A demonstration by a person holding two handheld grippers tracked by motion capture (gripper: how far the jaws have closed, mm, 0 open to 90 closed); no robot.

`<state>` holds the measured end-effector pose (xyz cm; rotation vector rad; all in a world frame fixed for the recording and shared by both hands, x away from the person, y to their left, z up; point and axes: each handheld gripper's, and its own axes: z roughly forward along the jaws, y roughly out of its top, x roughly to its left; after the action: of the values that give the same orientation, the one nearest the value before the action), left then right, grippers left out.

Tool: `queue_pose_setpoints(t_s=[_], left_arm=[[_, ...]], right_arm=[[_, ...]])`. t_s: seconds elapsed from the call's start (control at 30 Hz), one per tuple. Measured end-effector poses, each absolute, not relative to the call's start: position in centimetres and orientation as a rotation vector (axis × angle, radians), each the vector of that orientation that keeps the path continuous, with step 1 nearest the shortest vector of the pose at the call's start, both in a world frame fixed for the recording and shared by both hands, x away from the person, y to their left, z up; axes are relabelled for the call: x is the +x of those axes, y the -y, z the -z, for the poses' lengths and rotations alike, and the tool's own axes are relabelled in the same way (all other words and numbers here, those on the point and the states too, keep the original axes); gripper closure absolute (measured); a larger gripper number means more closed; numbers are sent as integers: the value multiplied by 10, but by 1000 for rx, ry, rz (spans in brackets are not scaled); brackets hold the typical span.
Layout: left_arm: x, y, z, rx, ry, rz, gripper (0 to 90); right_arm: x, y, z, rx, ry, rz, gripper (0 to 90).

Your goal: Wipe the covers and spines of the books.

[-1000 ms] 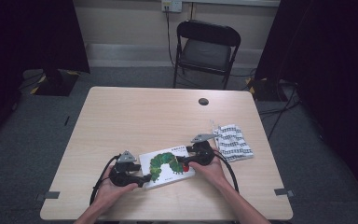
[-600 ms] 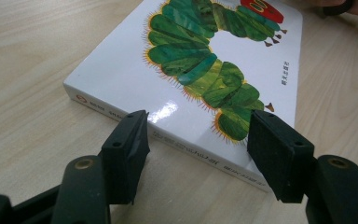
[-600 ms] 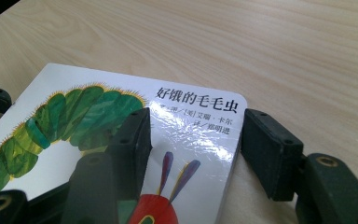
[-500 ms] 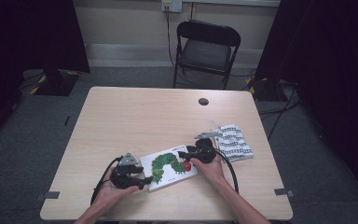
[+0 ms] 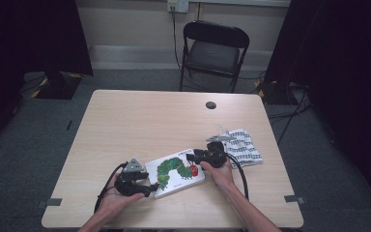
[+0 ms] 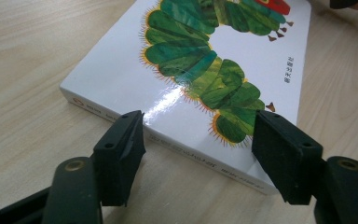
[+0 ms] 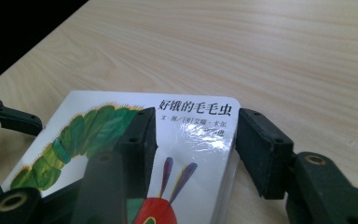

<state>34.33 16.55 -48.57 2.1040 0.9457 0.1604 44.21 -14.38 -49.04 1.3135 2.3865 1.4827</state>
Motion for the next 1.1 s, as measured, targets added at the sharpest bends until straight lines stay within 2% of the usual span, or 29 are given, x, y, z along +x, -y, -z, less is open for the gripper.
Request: queue_pose_setpoints(t_s=[0.67, 0.93, 1.1], left_arm=[[344, -165, 486, 2070, -962, -140, 287], [344, -166, 485, 2083, -958, -132, 319], [343, -168, 484, 2091, -947, -144, 384]], right_arm=[[429, 159, 474, 1325, -2302, -1664, 545], [434, 142, 484, 1267, -2353, -1432, 554], [437, 137, 492, 1257, -2391, -1368, 537]])
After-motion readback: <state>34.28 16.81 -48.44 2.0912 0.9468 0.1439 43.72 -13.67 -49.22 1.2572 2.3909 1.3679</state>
